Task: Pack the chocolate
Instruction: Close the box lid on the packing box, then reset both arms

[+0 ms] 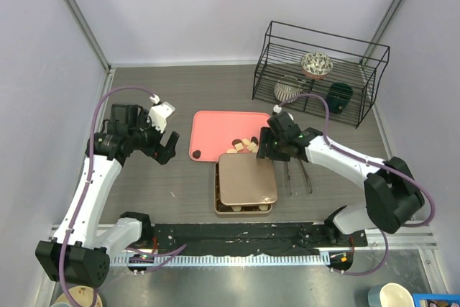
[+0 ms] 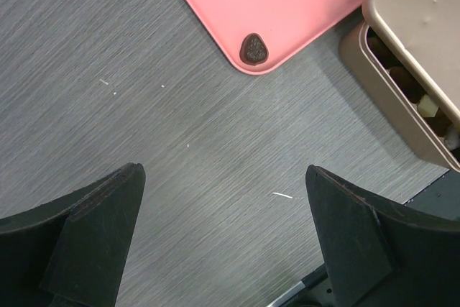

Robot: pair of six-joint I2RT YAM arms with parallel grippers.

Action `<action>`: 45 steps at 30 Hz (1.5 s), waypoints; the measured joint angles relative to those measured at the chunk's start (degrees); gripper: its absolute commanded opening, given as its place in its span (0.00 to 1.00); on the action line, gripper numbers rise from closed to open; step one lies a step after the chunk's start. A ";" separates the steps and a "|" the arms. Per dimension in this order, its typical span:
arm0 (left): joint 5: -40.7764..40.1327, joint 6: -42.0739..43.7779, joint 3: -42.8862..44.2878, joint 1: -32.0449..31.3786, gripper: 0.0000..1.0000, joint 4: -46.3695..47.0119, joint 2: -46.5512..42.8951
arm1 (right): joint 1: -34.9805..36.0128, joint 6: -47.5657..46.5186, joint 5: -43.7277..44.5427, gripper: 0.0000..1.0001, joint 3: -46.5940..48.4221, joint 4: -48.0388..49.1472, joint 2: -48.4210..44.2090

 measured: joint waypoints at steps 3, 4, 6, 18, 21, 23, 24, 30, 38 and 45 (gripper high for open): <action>0.00 0.22 -0.35 0.00 1.00 0.02 -0.37 | 2.43 1.57 3.58 0.59 1.46 1.75 3.13; -0.02 0.35 -0.55 0.00 1.00 0.02 -0.63 | 2.91 1.84 4.48 0.58 1.75 2.10 3.34; -0.04 0.81 -1.05 0.00 1.00 0.02 -1.29 | 3.54 2.40 6.34 0.57 1.86 2.60 3.41; 0.00 1.27 -3.10 0.00 1.00 0.13 -2.60 | 8.37 8.07 11.28 0.54 -0.83 2.36 -0.44; 0.00 1.27 -3.23 0.00 1.00 0.31 -2.60 | 10.54 9.60 12.35 0.53 -2.43 1.53 -3.02; 0.02 1.27 -3.67 0.00 1.00 0.74 -2.62 | 11.56 10.67 12.74 0.52 -3.17 0.85 -4.72; 0.00 1.27 -4.04 0.00 1.00 0.92 -2.60 | 12.09 11.17 13.05 0.52 -3.54 0.59 -5.66; 0.00 1.25 -5.14 0.00 1.00 0.96 -2.60 | 13.49 12.76 13.68 0.54 -4.39 -1.36 -9.55; -1.33 0.59 -5.14 0.00 1.00 1.70 -2.51 | 14.51 9.05 15.45 1.00 1.66 -8.20 -10.38; -3.87 -3.26 -5.14 0.00 1.00 1.81 -1.27 | 15.06 0.17 20.74 0.99 13.40 -9.20 -10.56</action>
